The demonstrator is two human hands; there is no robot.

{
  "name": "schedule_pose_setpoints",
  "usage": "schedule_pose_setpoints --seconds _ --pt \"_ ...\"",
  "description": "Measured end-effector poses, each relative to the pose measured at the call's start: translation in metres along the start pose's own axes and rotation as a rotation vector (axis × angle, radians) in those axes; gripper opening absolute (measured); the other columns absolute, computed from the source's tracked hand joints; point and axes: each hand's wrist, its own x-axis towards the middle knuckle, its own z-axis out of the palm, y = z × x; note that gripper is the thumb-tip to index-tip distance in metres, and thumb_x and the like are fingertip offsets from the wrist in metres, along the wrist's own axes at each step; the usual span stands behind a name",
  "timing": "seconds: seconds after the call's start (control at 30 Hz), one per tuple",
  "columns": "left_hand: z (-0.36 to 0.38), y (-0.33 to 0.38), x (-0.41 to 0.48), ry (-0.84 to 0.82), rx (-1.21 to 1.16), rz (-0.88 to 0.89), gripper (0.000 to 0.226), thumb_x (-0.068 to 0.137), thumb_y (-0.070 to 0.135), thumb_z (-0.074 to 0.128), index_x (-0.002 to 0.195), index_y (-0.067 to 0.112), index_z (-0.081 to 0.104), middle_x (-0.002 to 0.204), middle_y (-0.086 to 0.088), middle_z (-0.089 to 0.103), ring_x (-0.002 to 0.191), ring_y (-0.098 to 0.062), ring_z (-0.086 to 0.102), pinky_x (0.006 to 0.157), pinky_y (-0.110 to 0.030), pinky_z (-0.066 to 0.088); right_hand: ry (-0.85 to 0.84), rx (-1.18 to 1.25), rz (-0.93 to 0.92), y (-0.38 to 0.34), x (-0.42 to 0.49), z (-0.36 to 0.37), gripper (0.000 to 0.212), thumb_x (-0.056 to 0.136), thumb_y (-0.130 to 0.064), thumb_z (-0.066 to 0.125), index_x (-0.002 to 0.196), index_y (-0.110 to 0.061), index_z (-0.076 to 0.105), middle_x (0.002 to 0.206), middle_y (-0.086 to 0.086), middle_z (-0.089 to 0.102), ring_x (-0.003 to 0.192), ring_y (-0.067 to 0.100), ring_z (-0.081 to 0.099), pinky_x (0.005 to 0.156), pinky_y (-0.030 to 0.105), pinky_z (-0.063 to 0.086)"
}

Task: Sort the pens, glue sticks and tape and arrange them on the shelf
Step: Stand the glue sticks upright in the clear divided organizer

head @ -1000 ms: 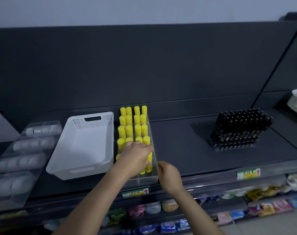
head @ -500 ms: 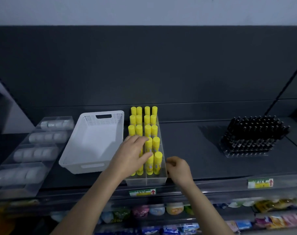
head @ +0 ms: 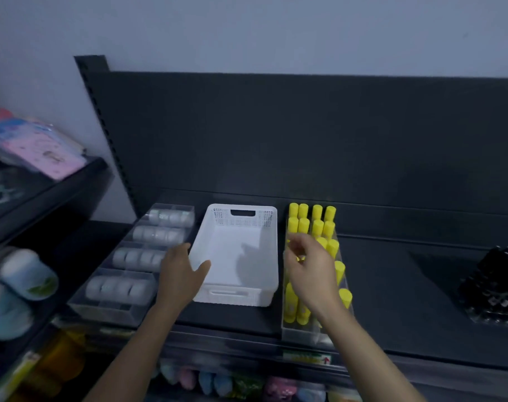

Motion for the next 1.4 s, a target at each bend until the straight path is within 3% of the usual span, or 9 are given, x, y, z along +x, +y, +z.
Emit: schedule_pose_setpoints --seconds 0.17,0.27,0.4,0.57,0.73,0.83,1.07,1.2,1.4 --pt "0.001 -0.009 0.005 -0.141 -0.390 -0.231 0.033 0.087 0.026 0.065 0.113 0.007 0.059 0.105 -0.006 0.066 0.095 -0.023 0.062 0.079 -0.037 0.051 -0.240 -0.195 0.007 -0.008 0.015 0.047 0.044 0.090 -0.009 0.052 0.134 -0.003 0.047 0.129 0.014 0.054 0.120 0.026 0.050 0.095 0.028 0.040" --pt "0.002 -0.012 0.013 -0.218 -0.583 -0.314 0.026 0.085 0.029 0.065 0.101 0.010 0.067 0.100 -0.010 0.070 0.090 -0.027 0.067 0.080 -0.043 0.053 -0.325 -0.301 0.092 -0.005 0.026 0.068 0.028 0.086 -0.007 0.050 0.113 -0.001 0.053 0.116 0.019 0.055 0.108 0.034 0.051 0.080 0.032 0.044" --pt "0.005 -0.012 0.023 -0.282 -0.791 -0.419 0.023 0.089 0.017 0.063 0.111 0.011 0.065 0.103 -0.009 0.071 0.096 -0.030 0.067 0.087 -0.045 0.051 -0.339 -0.391 0.211 0.000 0.035 0.083 0.011 0.083 -0.005 0.047 0.093 -0.006 0.045 0.109 0.022 0.054 0.095 0.036 0.052 0.066 0.030 0.035" --pt "0.007 -0.011 0.020 -0.300 -0.845 -0.385 0.025 0.093 0.021 0.059 0.117 0.021 0.064 0.109 0.000 0.071 0.101 -0.023 0.066 0.095 -0.046 0.050 -0.196 -0.260 0.314 0.000 0.037 0.089 0.025 0.083 -0.002 0.045 0.107 0.004 0.050 0.108 0.023 0.058 0.093 0.036 0.056 0.065 0.031 0.038" --pt "-0.011 0.002 0.008 -0.223 -0.775 -0.234 0.022 0.096 0.028 0.054 0.116 0.027 0.062 0.108 0.006 0.071 0.100 -0.018 0.066 0.086 -0.041 0.053 -0.066 -0.228 0.254 -0.021 0.039 0.077 0.039 0.085 -0.005 0.048 0.123 0.002 0.049 0.111 0.020 0.061 0.099 0.037 0.058 0.078 0.037 0.049" --pt "-0.028 0.022 -0.003 -0.087 -0.776 -0.129 0.019 0.097 0.023 0.050 0.113 0.025 0.060 0.102 0.007 0.069 0.092 -0.013 0.064 0.072 -0.031 0.051 0.013 -0.186 0.188 -0.039 0.045 0.057 0.041 0.087 -0.006 0.048 0.128 -0.004 0.049 0.111 0.015 0.063 0.100 0.035 0.059 0.074 0.035 0.047" --pt "-0.045 0.072 -0.017 0.199 -0.806 0.017 0.028 0.097 0.014 0.042 0.090 0.024 0.066 0.069 0.016 0.065 0.064 0.001 0.055 0.059 -0.023 0.044 0.250 0.051 0.171 -0.047 0.048 0.014 0.028 0.080 0.003 0.036 0.089 -0.007 0.061 0.083 0.008 0.059 0.074 0.026 0.050 0.053 0.030 0.037" --pt "-0.047 0.105 -0.027 0.188 -0.844 0.119 0.033 0.095 0.012 0.041 0.086 0.032 0.067 0.073 0.018 0.067 0.067 0.001 0.056 0.063 -0.025 0.046 0.426 0.103 0.201 -0.043 0.040 -0.019 0.043 0.082 0.003 0.037 0.108 -0.016 0.066 0.100 0.005 0.063 0.093 0.022 0.056 0.076 0.034 0.047" --pt "-0.029 0.164 -0.054 0.051 -0.872 0.231 0.043 0.096 0.010 0.041 0.090 0.044 0.066 0.089 0.022 0.071 0.083 0.000 0.065 0.072 -0.029 0.052 0.624 0.098 0.218 -0.023 0.019 -0.085 0.044 0.083 0.002 0.040 0.111 -0.019 0.066 0.099 0.002 0.065 0.091 0.018 0.059 0.075 0.031 0.048"
